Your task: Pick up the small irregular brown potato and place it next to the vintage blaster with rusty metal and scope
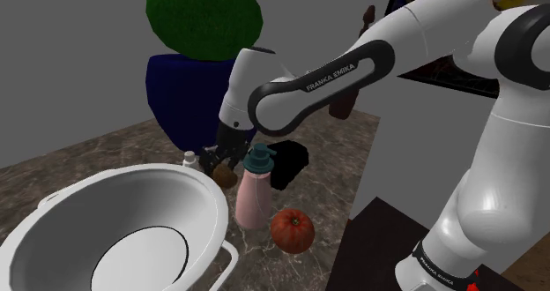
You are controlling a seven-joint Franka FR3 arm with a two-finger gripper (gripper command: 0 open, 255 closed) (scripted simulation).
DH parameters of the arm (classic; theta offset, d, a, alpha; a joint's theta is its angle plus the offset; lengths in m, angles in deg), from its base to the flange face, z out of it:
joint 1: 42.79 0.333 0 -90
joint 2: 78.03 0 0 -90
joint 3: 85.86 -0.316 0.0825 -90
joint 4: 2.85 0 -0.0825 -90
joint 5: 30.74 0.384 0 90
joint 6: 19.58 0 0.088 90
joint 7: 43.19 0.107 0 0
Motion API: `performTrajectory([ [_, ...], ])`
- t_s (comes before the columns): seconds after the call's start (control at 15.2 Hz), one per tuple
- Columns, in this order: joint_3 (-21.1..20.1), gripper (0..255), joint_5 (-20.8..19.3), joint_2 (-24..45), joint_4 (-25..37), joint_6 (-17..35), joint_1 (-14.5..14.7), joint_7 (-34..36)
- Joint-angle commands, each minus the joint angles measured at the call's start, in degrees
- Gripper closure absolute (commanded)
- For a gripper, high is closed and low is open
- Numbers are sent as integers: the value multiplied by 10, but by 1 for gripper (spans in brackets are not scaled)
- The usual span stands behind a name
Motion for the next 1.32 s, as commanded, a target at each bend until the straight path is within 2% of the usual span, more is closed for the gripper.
performTrajectory([
  [0.0,-2,255,6,-10,5,-15,-2,-3],
  [0.79,-5,255,28,-51,55,-102,-8,-11],
  [1.25,37,255,84,-103,2,-108,-62,-135],
])
